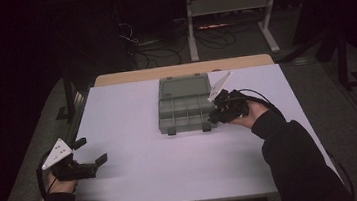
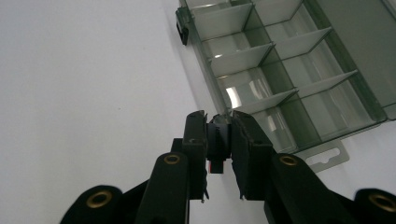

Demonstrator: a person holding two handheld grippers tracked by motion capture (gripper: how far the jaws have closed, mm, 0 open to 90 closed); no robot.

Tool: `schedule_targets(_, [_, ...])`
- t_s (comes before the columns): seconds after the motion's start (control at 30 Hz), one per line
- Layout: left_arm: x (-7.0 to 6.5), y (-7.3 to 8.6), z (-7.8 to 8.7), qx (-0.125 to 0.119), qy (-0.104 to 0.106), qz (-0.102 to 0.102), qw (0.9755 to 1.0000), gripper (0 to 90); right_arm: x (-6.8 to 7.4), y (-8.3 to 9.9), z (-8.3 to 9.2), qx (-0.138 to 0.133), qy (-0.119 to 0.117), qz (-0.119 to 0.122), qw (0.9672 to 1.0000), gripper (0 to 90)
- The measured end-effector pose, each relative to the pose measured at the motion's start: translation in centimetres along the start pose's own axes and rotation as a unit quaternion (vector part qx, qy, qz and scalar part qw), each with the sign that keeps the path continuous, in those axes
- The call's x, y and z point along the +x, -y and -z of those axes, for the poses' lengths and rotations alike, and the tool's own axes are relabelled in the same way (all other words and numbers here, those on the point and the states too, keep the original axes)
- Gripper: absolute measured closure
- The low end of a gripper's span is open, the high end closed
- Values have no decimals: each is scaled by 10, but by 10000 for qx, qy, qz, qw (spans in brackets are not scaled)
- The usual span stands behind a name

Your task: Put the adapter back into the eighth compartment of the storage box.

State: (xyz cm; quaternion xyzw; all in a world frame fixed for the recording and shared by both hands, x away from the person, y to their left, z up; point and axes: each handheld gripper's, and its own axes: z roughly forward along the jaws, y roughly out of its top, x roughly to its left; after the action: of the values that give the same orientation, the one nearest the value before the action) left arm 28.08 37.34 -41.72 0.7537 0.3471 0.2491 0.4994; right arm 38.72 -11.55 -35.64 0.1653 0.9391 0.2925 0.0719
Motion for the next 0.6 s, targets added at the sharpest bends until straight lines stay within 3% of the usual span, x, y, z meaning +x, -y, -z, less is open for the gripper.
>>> schedule_targets(0.6, [0, 0, -1, 15, 17, -8, 10000, 0, -19, -10, -2, 3, 71, -59, 10000, 746])
